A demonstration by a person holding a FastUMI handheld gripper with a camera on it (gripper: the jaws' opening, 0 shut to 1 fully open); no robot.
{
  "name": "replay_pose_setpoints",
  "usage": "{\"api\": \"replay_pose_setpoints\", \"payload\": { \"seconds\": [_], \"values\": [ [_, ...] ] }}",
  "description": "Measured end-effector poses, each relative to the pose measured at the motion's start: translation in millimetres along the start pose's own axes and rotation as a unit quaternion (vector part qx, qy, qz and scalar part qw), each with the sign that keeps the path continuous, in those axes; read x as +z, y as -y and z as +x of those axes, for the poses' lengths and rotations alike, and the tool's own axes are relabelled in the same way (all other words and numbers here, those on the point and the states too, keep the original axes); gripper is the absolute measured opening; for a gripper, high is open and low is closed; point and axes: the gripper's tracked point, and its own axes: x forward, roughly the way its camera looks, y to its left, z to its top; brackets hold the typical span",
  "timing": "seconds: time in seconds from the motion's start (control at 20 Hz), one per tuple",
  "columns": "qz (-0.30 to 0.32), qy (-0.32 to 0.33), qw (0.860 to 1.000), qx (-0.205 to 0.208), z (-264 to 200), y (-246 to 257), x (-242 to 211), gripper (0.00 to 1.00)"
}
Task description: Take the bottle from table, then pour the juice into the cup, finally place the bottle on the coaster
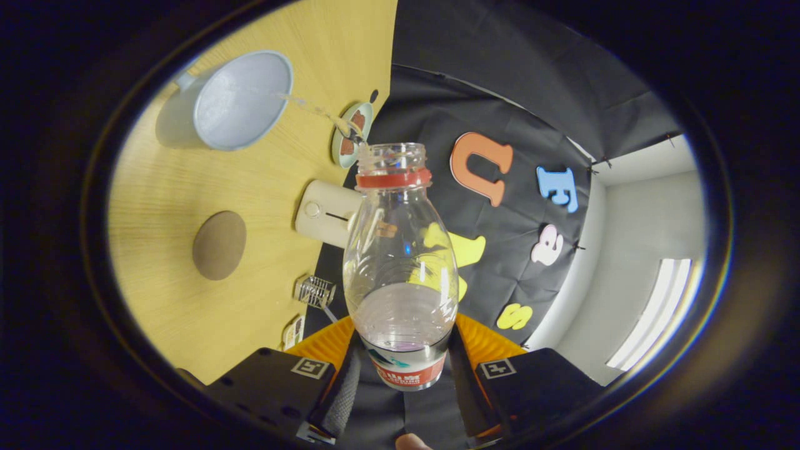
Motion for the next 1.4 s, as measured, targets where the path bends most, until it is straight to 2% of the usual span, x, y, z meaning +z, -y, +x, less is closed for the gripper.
{"api": "replay_pose_setpoints", "payload": {
  "seconds": [0.9,1.4],
  "values": [
    [-0.030,0.008,0.999,-0.004,2.5,6.5,3.4,0.73],
    [-0.028,0.008,1.000,-0.002,2.7,5.5,3.2,0.73]
  ]
}}
